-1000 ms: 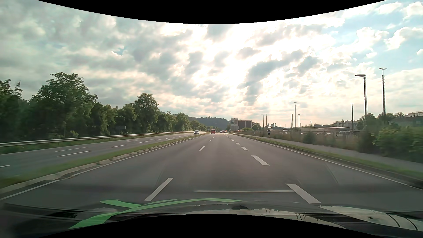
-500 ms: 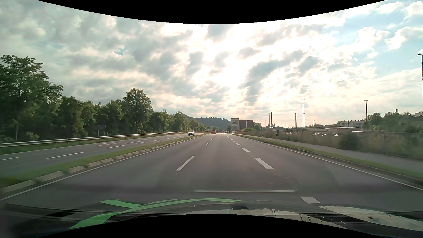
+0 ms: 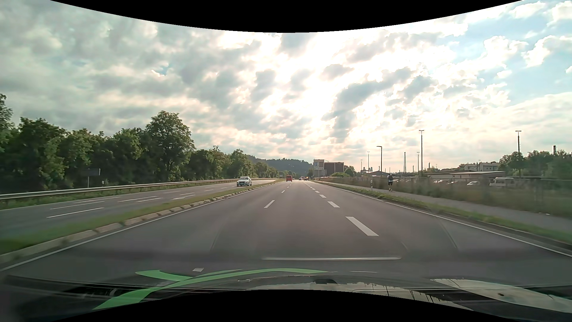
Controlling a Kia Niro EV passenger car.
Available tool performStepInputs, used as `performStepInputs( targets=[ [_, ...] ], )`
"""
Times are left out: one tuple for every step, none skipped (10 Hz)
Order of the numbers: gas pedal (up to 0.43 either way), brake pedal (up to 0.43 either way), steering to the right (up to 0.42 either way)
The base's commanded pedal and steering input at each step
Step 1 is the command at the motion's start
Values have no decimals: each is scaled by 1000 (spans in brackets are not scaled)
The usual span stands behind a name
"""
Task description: Follow the waypoints while adhering to traffic rules and regulations
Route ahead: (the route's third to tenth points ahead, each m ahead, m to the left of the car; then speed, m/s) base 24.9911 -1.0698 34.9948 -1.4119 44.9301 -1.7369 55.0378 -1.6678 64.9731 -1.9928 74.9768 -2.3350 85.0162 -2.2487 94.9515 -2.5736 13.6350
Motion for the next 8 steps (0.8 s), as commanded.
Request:
performStepInputs(
  targets=[
    [157, 0, -3],
    [157, 0, -2],
    [157, 0, -2],
    [169, 0, -3],
    [169, 0, -2],
    [169, 0, -3],
    [169, 0, -3],
    [169, 0, -3]
  ],
)
